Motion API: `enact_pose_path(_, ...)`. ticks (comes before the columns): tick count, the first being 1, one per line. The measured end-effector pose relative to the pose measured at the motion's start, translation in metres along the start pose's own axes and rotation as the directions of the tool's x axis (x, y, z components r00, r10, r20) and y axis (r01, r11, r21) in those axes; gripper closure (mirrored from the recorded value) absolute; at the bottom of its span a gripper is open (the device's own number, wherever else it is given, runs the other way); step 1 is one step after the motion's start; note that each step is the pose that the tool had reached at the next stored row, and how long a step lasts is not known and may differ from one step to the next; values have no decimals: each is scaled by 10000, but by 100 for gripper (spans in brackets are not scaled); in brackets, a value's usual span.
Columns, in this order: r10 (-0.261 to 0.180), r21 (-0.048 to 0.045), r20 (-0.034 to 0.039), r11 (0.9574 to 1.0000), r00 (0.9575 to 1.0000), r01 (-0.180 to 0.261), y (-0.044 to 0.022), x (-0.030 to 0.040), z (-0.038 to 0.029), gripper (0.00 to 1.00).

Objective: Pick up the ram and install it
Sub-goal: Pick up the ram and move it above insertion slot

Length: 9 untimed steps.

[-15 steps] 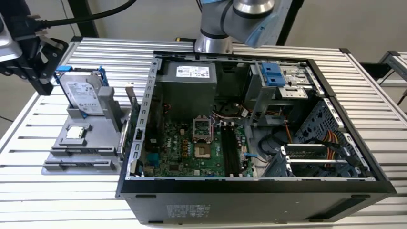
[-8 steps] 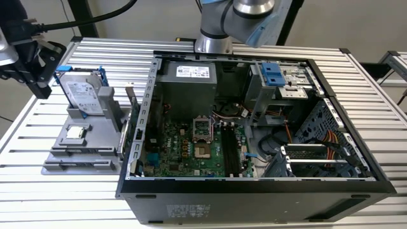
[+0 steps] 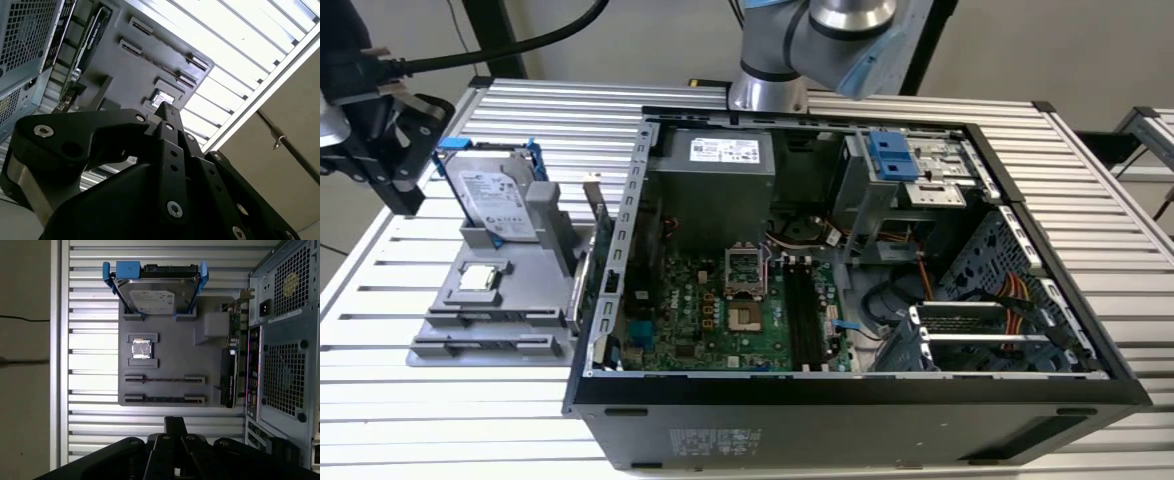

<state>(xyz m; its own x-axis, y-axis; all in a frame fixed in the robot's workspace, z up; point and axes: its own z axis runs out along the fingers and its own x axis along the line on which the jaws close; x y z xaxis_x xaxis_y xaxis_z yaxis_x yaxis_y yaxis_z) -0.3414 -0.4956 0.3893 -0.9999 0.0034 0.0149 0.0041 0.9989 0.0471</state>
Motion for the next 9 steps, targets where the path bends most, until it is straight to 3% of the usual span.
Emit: enact_pose_path(9, -3, 0, 0, 10000, 10000, 3, 1, 0, 2, 100)
